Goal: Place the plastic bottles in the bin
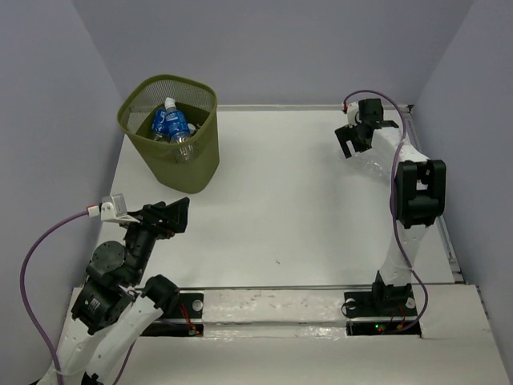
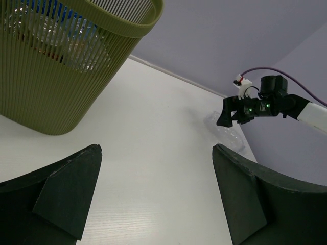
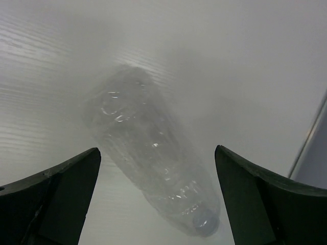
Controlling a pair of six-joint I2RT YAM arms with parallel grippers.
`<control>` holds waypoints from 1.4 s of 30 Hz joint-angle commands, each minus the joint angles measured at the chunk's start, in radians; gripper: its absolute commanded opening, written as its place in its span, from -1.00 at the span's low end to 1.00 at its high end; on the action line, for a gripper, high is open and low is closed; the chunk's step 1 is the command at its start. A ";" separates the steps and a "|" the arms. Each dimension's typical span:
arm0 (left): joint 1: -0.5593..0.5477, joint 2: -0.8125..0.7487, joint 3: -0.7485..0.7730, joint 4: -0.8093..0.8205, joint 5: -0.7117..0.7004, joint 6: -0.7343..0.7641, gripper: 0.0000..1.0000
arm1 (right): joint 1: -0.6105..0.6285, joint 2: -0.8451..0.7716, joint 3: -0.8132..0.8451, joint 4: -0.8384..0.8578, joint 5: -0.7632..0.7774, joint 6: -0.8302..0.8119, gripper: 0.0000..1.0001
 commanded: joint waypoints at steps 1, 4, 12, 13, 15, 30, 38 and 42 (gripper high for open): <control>-0.006 0.013 0.013 0.041 -0.010 0.021 0.98 | -0.012 0.072 0.101 -0.155 -0.252 0.003 0.96; -0.004 0.025 0.015 0.041 -0.010 0.022 0.98 | -0.023 0.118 0.152 -0.197 -0.312 0.006 0.94; 0.002 0.041 0.015 0.044 -0.007 0.025 0.98 | -0.023 0.146 0.149 -0.162 -0.351 0.052 0.01; 0.005 0.041 0.015 0.046 -0.006 0.025 0.98 | -0.023 0.121 0.124 -0.134 -0.357 0.092 -0.18; 0.008 0.041 0.015 0.047 -0.001 0.028 0.98 | -0.007 0.026 0.069 -0.028 -0.397 0.129 -0.31; 0.046 0.086 0.015 0.043 0.007 0.018 0.98 | 0.723 -0.142 0.394 0.625 -0.170 0.500 -0.31; 0.074 0.096 0.007 0.057 0.033 0.028 0.98 | 0.823 0.372 1.048 0.881 -0.068 0.624 -0.31; 0.086 0.093 0.007 0.064 0.044 0.031 0.98 | 0.823 0.503 1.074 1.036 -0.038 0.632 -0.09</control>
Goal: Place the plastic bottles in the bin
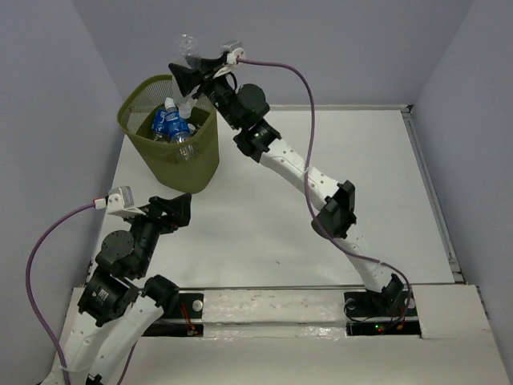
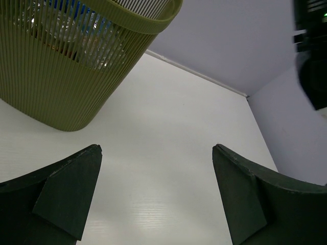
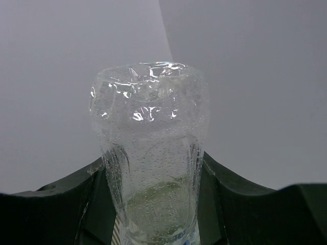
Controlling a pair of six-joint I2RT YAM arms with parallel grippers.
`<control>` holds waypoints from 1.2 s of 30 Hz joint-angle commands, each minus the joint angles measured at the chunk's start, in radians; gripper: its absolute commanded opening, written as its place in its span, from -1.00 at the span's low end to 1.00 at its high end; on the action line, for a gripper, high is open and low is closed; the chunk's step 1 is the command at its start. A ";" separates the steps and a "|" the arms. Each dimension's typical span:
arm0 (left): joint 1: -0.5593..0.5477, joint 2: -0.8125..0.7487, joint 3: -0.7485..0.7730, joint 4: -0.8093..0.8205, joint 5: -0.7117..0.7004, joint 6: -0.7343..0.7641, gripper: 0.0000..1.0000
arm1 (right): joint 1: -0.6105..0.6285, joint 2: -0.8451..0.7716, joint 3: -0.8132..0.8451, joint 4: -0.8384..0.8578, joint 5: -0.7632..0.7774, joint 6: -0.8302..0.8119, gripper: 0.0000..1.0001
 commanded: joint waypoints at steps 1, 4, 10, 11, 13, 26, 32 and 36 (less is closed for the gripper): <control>0.018 0.014 0.006 0.061 0.026 0.027 0.98 | 0.005 0.109 0.011 0.201 0.068 0.011 -0.01; 0.020 0.023 0.003 0.072 0.049 0.036 0.98 | 0.005 0.147 0.050 0.121 0.057 -0.056 0.41; 0.038 0.031 0.001 0.073 0.054 0.038 0.98 | 0.005 0.077 -0.016 0.029 0.004 -0.127 0.96; 0.043 0.034 0.001 0.073 0.055 0.039 0.97 | 0.005 0.072 -0.008 0.012 -0.003 -0.130 0.99; 0.051 0.036 0.003 0.075 0.057 0.041 0.97 | 0.005 0.048 0.000 -0.023 -0.013 -0.133 0.99; 0.100 0.069 0.027 0.066 0.061 0.074 0.98 | 0.005 -0.528 -0.521 -0.089 -0.060 -0.149 0.99; 0.100 0.059 0.026 0.099 0.116 0.094 0.98 | 0.005 -0.924 -1.082 -0.049 0.051 -0.123 0.99; 0.101 0.068 0.046 0.161 0.163 0.090 0.98 | 0.005 -1.306 -1.480 0.014 0.057 -0.063 0.99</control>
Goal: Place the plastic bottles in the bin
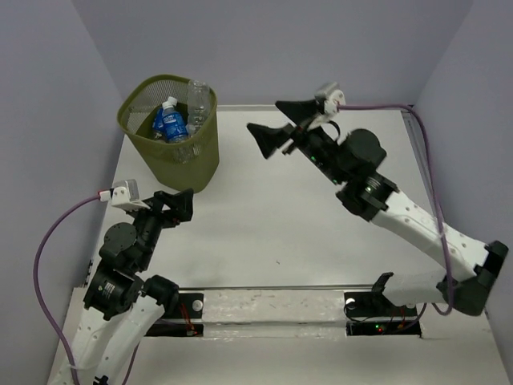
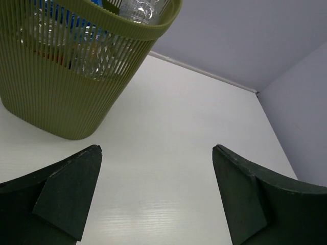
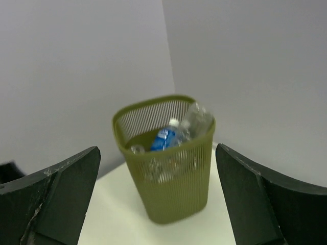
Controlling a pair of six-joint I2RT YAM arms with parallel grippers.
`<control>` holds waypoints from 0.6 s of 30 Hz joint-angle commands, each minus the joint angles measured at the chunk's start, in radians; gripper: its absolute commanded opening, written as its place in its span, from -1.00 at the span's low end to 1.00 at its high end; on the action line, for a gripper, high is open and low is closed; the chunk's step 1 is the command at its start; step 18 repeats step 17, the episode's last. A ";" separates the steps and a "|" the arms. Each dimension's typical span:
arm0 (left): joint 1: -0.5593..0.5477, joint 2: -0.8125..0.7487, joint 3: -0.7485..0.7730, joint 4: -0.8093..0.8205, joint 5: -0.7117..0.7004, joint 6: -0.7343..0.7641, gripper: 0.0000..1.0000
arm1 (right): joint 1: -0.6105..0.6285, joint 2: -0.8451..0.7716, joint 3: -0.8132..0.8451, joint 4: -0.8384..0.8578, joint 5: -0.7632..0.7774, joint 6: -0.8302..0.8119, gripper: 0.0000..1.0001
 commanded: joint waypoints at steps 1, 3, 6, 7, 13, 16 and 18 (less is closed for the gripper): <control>0.005 0.010 0.050 0.126 0.069 0.015 0.98 | 0.004 -0.313 -0.357 0.040 0.053 0.065 0.99; 0.006 0.015 0.056 0.174 0.111 0.012 0.98 | 0.013 -0.417 -0.448 -0.016 0.087 0.093 0.99; 0.006 0.035 0.064 0.263 0.148 0.010 0.98 | 0.013 -0.597 -0.591 -0.134 0.153 0.124 0.99; 0.006 0.042 0.070 0.277 0.151 0.009 0.98 | 0.013 -0.640 -0.618 -0.161 0.168 0.140 0.99; 0.005 0.059 0.088 0.352 0.165 0.030 0.98 | 0.013 -0.920 -0.729 -0.396 0.167 0.188 0.99; 0.006 0.068 0.070 0.374 0.154 0.018 0.98 | 0.013 -1.002 -0.729 -0.418 0.231 0.164 0.99; 0.006 0.075 0.070 0.387 0.152 0.014 0.98 | 0.013 -1.010 -0.717 -0.444 0.250 0.150 0.99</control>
